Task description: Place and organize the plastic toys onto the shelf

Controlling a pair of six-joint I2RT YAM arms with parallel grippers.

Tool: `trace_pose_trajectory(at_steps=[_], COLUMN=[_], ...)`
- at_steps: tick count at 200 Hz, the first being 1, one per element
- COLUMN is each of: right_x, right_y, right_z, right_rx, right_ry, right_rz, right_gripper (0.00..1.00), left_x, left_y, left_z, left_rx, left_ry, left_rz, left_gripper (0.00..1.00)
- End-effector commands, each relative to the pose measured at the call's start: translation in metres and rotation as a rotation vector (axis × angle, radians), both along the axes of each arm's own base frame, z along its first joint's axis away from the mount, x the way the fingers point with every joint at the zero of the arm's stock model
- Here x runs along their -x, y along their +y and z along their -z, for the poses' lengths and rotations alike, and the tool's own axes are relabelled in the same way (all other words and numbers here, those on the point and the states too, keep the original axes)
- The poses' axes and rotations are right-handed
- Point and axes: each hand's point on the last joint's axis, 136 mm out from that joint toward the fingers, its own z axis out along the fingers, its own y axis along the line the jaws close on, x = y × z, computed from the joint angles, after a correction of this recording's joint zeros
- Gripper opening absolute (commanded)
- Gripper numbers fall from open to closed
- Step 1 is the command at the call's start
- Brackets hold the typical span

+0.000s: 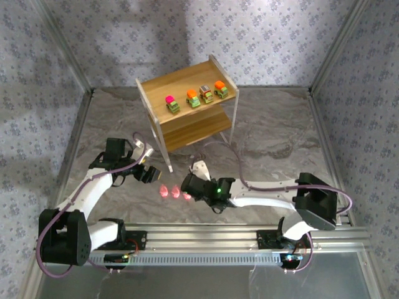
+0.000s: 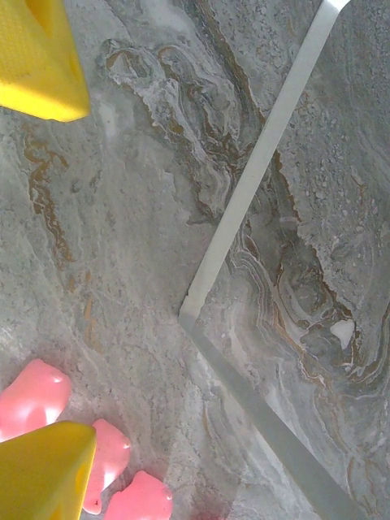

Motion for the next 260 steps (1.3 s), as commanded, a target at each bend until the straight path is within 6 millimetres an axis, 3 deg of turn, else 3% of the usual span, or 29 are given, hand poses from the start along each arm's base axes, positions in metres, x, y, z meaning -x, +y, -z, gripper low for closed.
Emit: trace_pose_trajectory(at_steps=[1, 36, 71, 107, 134, 213, 260], right_x=[-0.017, -0.032, -0.02, 0.001, 0.009, 0.016, 0.01], right_y=[0.001, 0.005, -0.01, -0.019, -0.023, -0.012, -0.02], right_z=[-0.036, -0.056, -0.02, 0.009, 0.026, 0.056, 0.067], right_rx=[-0.018, -0.013, -0.013, -0.01, 0.002, 0.024, 0.064], right_ry=[-0.061, -0.084, -0.012, 0.044, 0.067, 0.137, 0.152], right_rz=[-0.005, -0.025, 0.015, 0.029, 0.043, 0.012, 0.043], right_gripper=[0.39, 0.39, 0.42, 0.57, 0.58, 0.59, 0.6], left_x=[-0.005, -0.004, -0.004, -0.005, -0.005, -0.002, -0.002], left_y=[-0.002, -0.004, -0.004, -0.005, -0.007, -0.006, -0.006], left_z=[-0.006, -0.009, -0.007, -0.005, -0.004, -0.001, 0.001], left_rx=[0.005, 0.002, 0.003, 0.003, 0.003, -0.003, -0.003], left_ry=[-0.021, -0.018, -0.02, -0.016, -0.012, -0.007, -0.004], left_rz=[0.0, 0.005, 0.004, 0.006, 0.009, 0.008, 0.008], left_gripper=[0.95, 0.95, 0.95, 0.95, 0.95, 0.95, 0.95])
